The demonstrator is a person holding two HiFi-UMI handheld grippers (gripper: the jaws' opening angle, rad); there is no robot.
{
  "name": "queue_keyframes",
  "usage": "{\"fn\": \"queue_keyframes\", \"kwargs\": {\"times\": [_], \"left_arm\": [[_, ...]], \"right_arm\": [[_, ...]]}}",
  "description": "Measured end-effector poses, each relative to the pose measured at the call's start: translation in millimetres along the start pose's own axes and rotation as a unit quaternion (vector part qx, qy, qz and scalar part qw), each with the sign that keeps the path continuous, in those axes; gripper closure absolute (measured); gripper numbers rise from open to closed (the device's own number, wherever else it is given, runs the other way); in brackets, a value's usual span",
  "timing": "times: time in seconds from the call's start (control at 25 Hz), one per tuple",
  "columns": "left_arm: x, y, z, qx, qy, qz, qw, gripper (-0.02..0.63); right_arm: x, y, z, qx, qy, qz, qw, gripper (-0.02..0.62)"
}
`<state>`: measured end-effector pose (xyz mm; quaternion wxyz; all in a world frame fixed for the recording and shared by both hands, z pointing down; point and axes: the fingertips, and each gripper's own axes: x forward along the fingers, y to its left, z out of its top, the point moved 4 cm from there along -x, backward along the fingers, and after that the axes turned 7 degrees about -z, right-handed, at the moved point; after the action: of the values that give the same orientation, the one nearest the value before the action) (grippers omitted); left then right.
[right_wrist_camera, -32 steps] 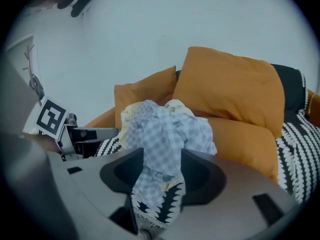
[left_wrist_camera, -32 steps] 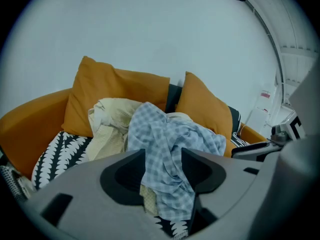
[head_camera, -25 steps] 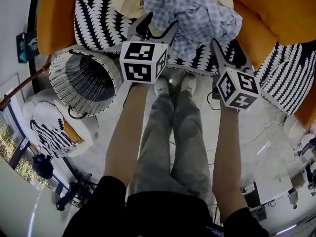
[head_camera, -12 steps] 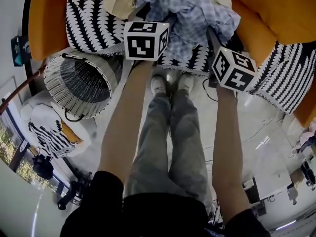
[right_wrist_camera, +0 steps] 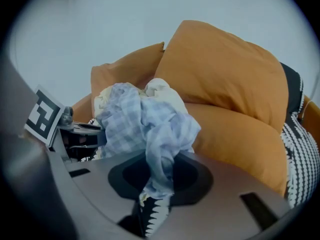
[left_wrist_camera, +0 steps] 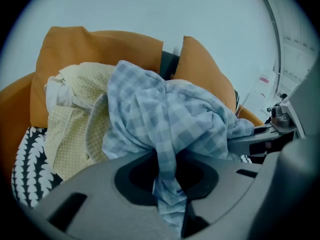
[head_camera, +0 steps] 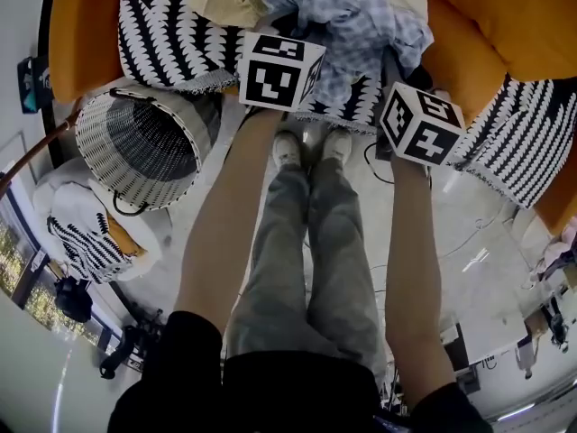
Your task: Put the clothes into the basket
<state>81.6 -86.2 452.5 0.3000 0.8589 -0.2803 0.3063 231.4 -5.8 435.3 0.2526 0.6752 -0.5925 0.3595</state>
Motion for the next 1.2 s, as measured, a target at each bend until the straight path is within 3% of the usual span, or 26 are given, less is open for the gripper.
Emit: {"fn": "queue_keyframes", "kwargs": {"times": [0.28,0.56,0.88,1.2], "left_arm": [[-40.8,-23.0,-6.5,-0.006,-0.036,-0.015,0.9992,0.529],[-101.1,-46.8,-29.6,-0.025,-0.076,0.004,0.9968,0.529],[-184.6,-52.2,-69.2,-0.061,-0.112,0.068,0.9895,0.529],[-275.6,-32.4,-116.7,-0.110,-0.152,0.137,0.9726,0.531]], "right_arm": [[-31.9,0.8,-12.0,0.024,-0.016,0.012,1.000,0.522],[-78.6,15.9,-22.4,0.029,-0.041,0.036,0.998,0.523],[-119.1,65.3,-37.2,0.000,-0.043,0.099,0.994,0.523],[-136.4,150.3,-51.5,-0.046,-0.035,0.170,0.984,0.524]]}}
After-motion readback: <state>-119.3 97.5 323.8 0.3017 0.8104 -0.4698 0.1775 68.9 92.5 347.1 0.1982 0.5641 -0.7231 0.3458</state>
